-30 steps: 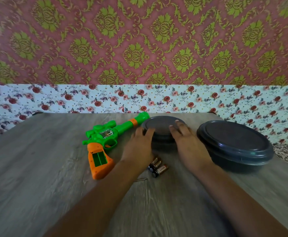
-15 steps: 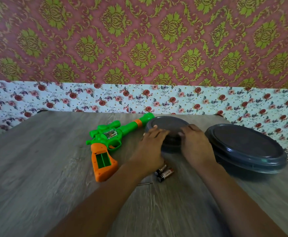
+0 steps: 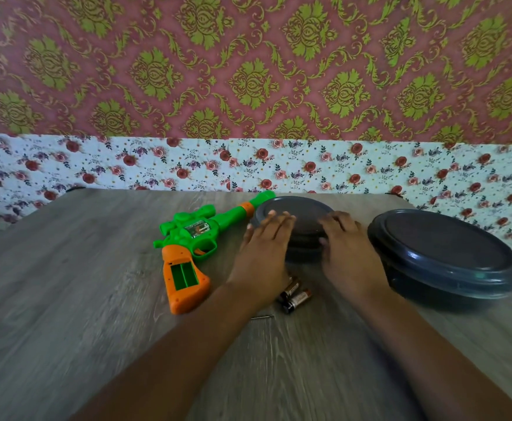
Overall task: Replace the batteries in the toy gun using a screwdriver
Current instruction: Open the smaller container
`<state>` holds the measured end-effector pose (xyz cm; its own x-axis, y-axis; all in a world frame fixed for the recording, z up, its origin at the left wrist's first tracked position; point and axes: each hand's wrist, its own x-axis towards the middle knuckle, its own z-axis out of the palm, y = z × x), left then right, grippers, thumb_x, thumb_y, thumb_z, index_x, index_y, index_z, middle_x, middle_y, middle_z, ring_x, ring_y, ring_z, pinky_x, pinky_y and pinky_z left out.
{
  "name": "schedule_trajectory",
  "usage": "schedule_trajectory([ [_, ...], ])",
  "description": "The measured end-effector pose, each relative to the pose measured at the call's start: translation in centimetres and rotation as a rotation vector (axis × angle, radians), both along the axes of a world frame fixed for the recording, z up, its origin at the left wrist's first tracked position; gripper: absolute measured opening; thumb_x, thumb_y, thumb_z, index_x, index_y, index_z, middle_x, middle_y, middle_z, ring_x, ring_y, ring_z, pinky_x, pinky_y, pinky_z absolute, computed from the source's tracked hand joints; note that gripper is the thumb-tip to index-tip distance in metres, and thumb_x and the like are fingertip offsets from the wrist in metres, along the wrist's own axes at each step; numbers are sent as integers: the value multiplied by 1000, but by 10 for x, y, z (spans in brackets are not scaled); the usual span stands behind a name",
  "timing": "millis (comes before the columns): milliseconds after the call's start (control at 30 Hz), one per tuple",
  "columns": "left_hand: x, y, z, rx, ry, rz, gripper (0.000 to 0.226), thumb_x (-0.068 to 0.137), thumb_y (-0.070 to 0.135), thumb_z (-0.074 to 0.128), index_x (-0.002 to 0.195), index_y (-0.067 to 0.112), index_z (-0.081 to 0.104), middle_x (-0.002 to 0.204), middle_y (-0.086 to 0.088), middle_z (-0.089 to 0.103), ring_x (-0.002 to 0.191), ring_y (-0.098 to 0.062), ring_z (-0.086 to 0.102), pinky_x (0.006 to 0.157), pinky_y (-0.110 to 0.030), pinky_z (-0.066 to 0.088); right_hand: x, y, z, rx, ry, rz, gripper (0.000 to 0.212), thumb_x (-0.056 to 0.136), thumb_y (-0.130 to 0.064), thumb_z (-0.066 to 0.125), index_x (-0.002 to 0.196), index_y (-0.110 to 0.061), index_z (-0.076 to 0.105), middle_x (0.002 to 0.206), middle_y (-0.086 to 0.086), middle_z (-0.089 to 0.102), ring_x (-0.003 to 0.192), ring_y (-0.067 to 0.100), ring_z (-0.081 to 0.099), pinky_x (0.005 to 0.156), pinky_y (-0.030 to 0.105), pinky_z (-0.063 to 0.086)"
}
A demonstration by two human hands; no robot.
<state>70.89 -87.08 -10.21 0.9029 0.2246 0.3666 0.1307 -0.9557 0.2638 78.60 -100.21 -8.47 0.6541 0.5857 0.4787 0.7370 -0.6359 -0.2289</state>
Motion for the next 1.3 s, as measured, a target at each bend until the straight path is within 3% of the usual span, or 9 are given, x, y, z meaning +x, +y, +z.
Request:
schedule_trajectory([
  [133,-1,11,-2,28,47,111,76,91,24,55,152,20,10,161,2,10,149,-16,-2,119,-43,-1,-6,8,-1,-32,-43,107,36,90,-17,52,126,-18,52,130,5,47,121,24,41,88,40,50],
  [300,-3,-2,9,-16,0,-58,67,86,6,50,148,21,27,156,2,27,148,-14,4,122,-39,4,4,-3,3,-82,-16,-83,43,87,-4,49,129,-13,45,132,8,45,123,28,39,90,40,47],
  [433,-7,13,6,18,25,34,73,88,18,54,151,21,17,159,3,17,149,-16,-5,121,-45,4,-2,-3,3,19,-1,20,42,90,-7,48,131,-14,43,135,8,44,123,26,41,94,37,45],
  [533,-9,17,6,-67,-1,-15,65,86,10,52,147,19,31,157,2,26,149,-16,1,121,-46,6,-8,8,0,-80,-1,134,44,89,-8,48,132,-17,44,137,5,44,123,24,42,95,38,46],
  [633,-9,11,7,-157,-157,-95,58,83,0,47,139,16,44,147,-2,42,148,-18,11,121,-44,12,-4,5,0,-147,32,53,52,84,-4,52,134,-16,39,138,6,42,125,25,40,98,38,43],
  [800,-9,23,-1,-215,-200,75,70,86,13,56,148,12,24,154,-11,27,146,-25,12,120,-37,12,-6,3,-1,-63,0,55,53,93,-37,43,140,-14,31,145,9,36,134,25,32,109,40,30],
  [933,-10,23,-4,-295,-87,114,80,86,19,59,151,10,13,150,-17,32,139,-33,28,115,-42,24,-16,26,0,-133,-85,93,66,90,-55,32,140,-12,33,147,11,36,138,26,28,114,39,19],
  [1100,-9,28,-10,-339,-64,125,77,86,17,54,151,13,12,145,-13,42,132,-31,41,106,-47,39,-20,52,4,-248,-13,38,67,88,-52,43,138,-8,34,146,15,35,137,32,27,116,45,17],
  [1300,-6,28,-15,-344,-69,141,73,90,27,55,150,10,17,142,-16,45,120,-31,51,94,-41,45,-21,60,9,-347,-99,6,45,91,-36,48,124,-6,46,125,16,54,118,35,48,101,50,37],
])
